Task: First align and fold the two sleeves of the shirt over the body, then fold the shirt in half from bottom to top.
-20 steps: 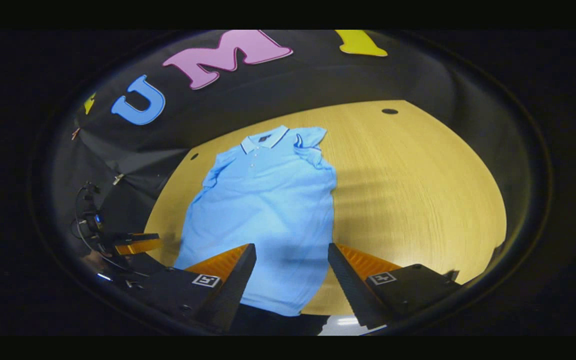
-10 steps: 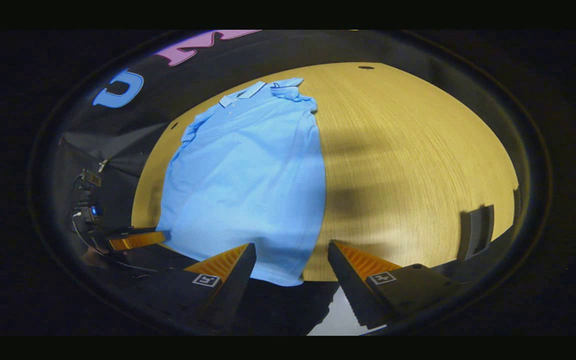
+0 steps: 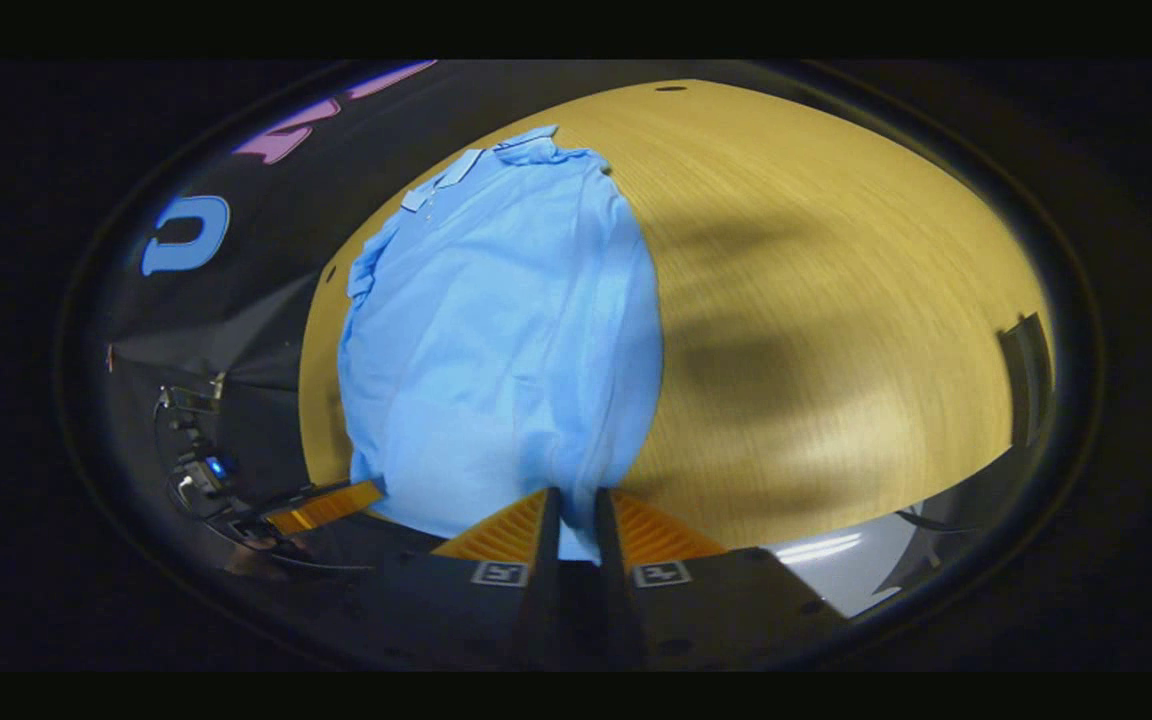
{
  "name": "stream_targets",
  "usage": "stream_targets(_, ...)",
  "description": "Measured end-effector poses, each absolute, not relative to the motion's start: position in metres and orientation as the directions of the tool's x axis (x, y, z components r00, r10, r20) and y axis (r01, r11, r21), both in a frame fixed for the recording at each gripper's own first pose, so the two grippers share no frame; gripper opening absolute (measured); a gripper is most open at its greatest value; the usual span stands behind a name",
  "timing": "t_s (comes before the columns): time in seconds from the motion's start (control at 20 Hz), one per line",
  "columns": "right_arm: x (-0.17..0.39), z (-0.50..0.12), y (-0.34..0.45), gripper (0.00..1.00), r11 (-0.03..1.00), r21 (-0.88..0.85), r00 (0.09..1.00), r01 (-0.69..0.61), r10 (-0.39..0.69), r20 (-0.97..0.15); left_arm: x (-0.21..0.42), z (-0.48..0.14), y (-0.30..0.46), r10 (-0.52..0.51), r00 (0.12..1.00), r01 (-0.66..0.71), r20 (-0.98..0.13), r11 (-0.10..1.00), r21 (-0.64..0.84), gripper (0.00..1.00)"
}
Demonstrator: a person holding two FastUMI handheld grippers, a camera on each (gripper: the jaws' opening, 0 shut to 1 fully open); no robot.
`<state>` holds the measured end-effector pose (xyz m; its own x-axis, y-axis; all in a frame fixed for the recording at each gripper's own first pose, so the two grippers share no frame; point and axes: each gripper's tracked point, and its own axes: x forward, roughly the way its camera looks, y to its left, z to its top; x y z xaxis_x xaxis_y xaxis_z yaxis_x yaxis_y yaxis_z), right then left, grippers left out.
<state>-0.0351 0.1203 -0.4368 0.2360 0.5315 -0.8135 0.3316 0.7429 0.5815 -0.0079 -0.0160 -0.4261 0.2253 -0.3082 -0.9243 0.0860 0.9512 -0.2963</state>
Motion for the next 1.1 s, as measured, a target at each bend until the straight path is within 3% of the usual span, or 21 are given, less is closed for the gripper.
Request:
stream_targets(0.1, -0.029, -0.431, 0.128, 0.05, 0.685, 0.627, 0.233, 0.371, 0.585, -0.777, -0.004, -0.424, -0.023, -0.335, 0.228, 0.068, -0.914, 0.942, -0.329, 0.06)
stream_targets(0.2, -0.024, -0.436, 0.132, 0.00, 0.708, 0.629, 0.228, 0.322, 0.586, -0.777, -0.002, -0.422, -0.021, -0.342, 0.228, 0.075, -0.912, 0.940, -0.334, 0.06)
stream_targets(0.3, -0.022, -0.432, 0.131, 0.05, 0.742, 0.622, 0.220, 0.250, 0.582, -0.783, 0.003, -0.414, -0.018, -0.358, 0.248, 0.082, -0.900, 0.934, -0.349, 0.06)
stream_targets(0.45, -0.009, -0.419, 0.135, 0.00, 0.706, 0.668, 0.242, 0.234, 0.623, -0.744, 0.017, -0.398, -0.009, -0.371, 0.297, 0.082, -0.880, 0.928, -0.364, 0.06)
stream_targets(0.5, -0.005, -0.413, 0.135, 0.05, 0.689, 0.686, 0.255, 0.234, 0.637, -0.727, 0.024, -0.392, -0.007, -0.376, 0.315, 0.088, -0.871, 0.926, -0.368, 0.06)
stream_targets(0.9, 0.082, -0.338, 0.129, 0.04, 0.514, 0.850, 0.467, 0.117, 0.727, -0.503, 0.110, -0.336, 0.001, -0.388, 0.485, 0.171, -0.784, 0.921, -0.350, 0.06)
stream_targets(0.95, 0.096, -0.326, 0.125, 0.10, 0.497, 0.863, 0.494, 0.092, 0.729, -0.473, 0.120, -0.330, -0.002, -0.390, 0.498, 0.179, -0.774, 0.920, -0.349, 0.06)
stream_targets(1.0, 0.111, -0.316, 0.121, 0.00, 0.487, 0.870, 0.516, 0.071, 0.729, -0.450, 0.127, -0.325, -0.006, -0.395, 0.506, 0.189, -0.767, 0.918, -0.348, 0.06)
stream_targets(1.05, 0.126, -0.313, 0.117, 0.00, 0.488, 0.871, 0.529, 0.060, 0.724, -0.442, 0.136, -0.323, -0.008, -0.389, 0.516, 0.195, -0.763, 0.921, -0.338, 0.06)
stream_targets(1.1, 0.136, -0.314, 0.113, 0.10, 0.498, 0.865, 0.534, 0.063, 0.715, -0.451, 0.140, -0.325, -0.011, -0.385, 0.509, 0.196, -0.770, 0.923, -0.332, 0.06)
